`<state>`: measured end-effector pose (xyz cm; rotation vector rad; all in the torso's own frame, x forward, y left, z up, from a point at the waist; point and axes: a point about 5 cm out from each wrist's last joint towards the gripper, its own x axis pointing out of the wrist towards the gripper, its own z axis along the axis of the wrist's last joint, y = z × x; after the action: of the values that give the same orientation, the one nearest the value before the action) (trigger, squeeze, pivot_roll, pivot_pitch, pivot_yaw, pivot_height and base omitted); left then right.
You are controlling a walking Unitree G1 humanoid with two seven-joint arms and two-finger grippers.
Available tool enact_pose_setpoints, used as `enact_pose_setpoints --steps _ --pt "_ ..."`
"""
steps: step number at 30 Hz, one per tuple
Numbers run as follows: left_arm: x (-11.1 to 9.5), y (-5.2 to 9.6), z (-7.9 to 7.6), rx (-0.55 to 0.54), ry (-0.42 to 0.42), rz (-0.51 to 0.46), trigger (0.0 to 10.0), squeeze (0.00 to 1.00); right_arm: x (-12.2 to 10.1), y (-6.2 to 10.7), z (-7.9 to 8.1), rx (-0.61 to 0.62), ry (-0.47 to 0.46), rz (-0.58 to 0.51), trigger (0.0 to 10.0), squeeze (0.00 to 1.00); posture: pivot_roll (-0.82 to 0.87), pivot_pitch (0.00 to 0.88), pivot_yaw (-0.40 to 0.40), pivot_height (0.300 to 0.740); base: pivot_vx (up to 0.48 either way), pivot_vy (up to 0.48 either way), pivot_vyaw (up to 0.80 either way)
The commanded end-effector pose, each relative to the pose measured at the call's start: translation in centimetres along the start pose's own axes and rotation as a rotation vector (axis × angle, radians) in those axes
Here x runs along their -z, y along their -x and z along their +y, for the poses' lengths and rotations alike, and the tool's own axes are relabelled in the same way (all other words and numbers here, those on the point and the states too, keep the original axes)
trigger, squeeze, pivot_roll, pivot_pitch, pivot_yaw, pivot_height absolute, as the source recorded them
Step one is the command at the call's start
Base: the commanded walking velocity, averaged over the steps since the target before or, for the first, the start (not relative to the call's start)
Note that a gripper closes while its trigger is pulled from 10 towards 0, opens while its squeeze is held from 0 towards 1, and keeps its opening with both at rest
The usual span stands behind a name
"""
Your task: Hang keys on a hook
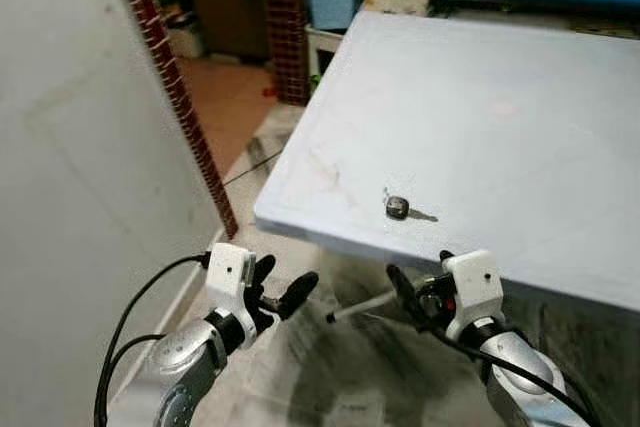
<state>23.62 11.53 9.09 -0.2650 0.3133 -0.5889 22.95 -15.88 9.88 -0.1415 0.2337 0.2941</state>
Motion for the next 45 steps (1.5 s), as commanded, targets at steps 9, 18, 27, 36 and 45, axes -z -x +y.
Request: enact_pose_setpoints --steps 9,18,27,36,45 --pt "-0.4 0.1 -0.9 0.147 -0.087 0.019 10.0 0.0 -2.1 -0.8 0.3 0.028 0.042 -0.081 10.0 0.0 -0.11 0.096 0.072 0.74 0.0 0.0 0.0" --pt "-2.2 -0.2 -1.6 0.148 -0.164 -0.105 10.0 0.0 -3.2 -2.6 -0.3 0.077 0.036 -0.108 10.0 0.0 -0.09 0.091 0.066 0.74 0.0 0.0 0.0" --pt "-2.1 -0.7 -2.8 0.241 -0.148 -0.092 10.0 0.0 -3.7 -4.4 -1.5 0.132 0.061 -0.105 10.0 0.0 -0.08 0.088 0.069 0.74 0.0 0.0 0.0" --pt "-1.3 -0.6 -4.1 0.369 -0.156 -0.015 10.0 0.0 -3.9 -6.5 -2.0 0.113 0.066 -0.1 10.0 0.0 -0.08 0.093 0.079 0.74 0.0 0.0 0.0" --pt "-1.6 -0.7 -4.6 0.383 -0.126 -0.025 10.0 0.0 -4.8 -8.8 -2.5 0.119 0.086 -0.104 10.0 0.0 -0.07 0.096 0.078 0.74 0.0 0.0 0.0"
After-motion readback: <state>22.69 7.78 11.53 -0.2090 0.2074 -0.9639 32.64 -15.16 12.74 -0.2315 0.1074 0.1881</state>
